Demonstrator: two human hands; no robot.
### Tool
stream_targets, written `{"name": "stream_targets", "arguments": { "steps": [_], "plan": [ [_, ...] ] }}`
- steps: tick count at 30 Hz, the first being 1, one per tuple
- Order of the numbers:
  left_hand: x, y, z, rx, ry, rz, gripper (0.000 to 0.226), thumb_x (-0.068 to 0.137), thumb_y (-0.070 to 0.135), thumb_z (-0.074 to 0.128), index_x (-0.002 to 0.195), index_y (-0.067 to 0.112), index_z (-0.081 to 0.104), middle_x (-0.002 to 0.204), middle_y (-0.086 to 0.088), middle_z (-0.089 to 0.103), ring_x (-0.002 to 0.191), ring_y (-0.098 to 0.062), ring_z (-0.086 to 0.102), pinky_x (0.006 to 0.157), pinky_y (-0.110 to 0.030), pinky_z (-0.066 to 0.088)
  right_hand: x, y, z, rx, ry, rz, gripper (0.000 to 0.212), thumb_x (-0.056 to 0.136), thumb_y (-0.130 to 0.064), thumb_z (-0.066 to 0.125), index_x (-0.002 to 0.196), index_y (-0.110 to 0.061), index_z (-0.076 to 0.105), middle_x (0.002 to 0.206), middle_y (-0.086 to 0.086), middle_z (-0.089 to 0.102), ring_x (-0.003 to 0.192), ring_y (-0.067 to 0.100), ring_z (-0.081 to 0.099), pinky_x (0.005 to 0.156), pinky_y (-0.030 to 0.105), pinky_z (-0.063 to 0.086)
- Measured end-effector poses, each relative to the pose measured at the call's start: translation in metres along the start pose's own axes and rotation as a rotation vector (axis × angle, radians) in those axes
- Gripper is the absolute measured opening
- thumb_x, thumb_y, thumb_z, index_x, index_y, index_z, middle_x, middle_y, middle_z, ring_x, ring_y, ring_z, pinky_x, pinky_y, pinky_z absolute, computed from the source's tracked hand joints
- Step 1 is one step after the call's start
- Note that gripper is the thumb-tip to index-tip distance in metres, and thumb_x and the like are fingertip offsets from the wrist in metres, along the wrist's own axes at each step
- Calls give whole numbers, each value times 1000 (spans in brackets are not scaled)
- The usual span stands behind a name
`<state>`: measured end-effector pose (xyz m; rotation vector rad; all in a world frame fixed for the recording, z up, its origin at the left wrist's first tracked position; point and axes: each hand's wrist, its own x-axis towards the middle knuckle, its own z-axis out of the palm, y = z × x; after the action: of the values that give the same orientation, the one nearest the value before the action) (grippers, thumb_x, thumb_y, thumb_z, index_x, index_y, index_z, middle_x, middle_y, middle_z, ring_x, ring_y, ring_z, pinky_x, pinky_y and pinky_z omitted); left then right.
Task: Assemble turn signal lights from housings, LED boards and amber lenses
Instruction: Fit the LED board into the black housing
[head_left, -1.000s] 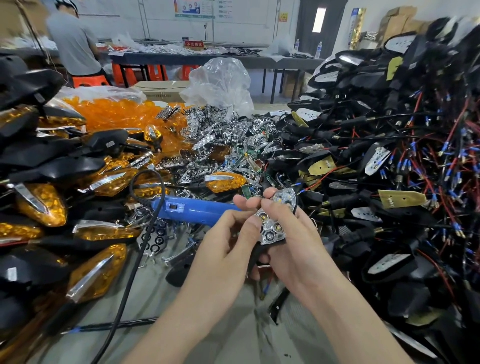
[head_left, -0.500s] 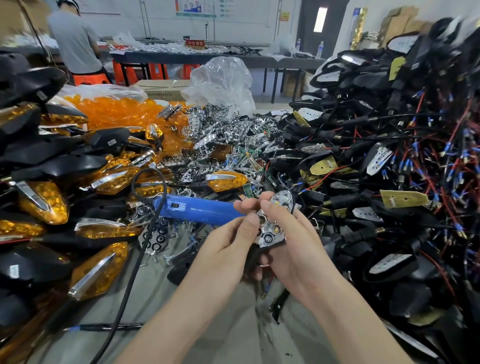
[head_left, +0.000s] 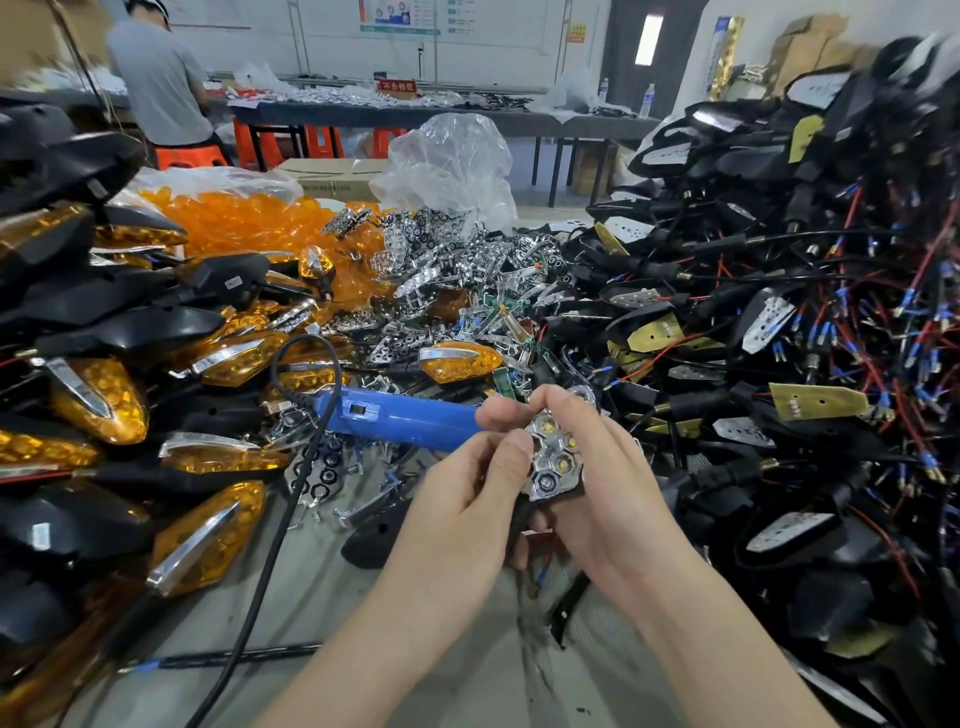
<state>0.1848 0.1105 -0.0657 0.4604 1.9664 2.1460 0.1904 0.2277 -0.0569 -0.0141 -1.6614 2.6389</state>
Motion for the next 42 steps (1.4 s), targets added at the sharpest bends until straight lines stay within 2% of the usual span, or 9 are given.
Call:
{"name": "stream_targets", "arguments": {
  "steps": [5,14,22,27,34,36,37,38,42],
  "plan": [
    [0,-2,-3,34,16,27,25,100,38,50,87,27,68,63,-4,60,51,-14,54,48,-21,44,3,1,-4,32,-44,-10,23,92,-42,56,91,-35,78,118,7,75,86,27,75,56,39,51],
    [1,-4,-7,14,-67,9,27,89,50,53,104,34,68,69,4,59,61,-12,55,56,-23,47,5,8,-6,72,-53,-45,44,89,-54,49,113,-22,68,115,10,75,78,24,72,42,28,48],
    [3,-6,-9,87,-111,107,29,92,41,57,120,44,63,77,26,62,76,2,61,69,-13,45,11,10,-8,41,-37,-76,34,82,-59,59,81,-31,78,97,6,78,76,22,73,56,34,58],
    [2,-5,-7,139,-95,120,41,99,26,56,125,58,56,83,30,59,123,-14,47,103,-51,43,9,13,-10,-35,-33,-142,35,92,-54,51,81,-33,76,81,1,75,65,15,70,56,27,60],
    [6,-9,-9,137,-114,127,39,95,35,60,128,55,54,88,30,63,71,6,51,71,-26,51,11,19,-13,-78,-4,-162,33,98,-50,48,85,-35,74,95,-2,77,72,11,71,56,26,60],
    [5,-8,-8,113,-136,131,44,93,28,64,130,50,51,107,32,64,77,18,42,85,-27,53,12,22,-14,-108,25,-161,30,95,-55,54,86,-35,74,95,-2,77,78,13,72,60,30,61],
    [5,-9,-8,123,-133,132,47,94,23,64,129,50,50,117,34,62,106,-6,17,100,-39,35,13,24,-15,-126,45,-173,30,91,-58,57,86,-34,74,96,-2,76,86,16,72,68,35,62],
    [5,-9,-8,138,-129,143,49,96,17,64,128,51,49,123,37,58,120,10,52,100,-21,48,15,26,-16,-150,63,-188,32,88,-61,58,88,-34,74,98,-1,75,95,19,70,82,43,61],
    [5,-11,-6,149,-63,159,51,95,3,62,120,46,52,119,47,54,120,24,43,93,1,33,17,32,-14,-210,74,-237,34,88,-61,53,88,-34,72,96,-3,73,100,21,66,100,54,50]
  ]
}}
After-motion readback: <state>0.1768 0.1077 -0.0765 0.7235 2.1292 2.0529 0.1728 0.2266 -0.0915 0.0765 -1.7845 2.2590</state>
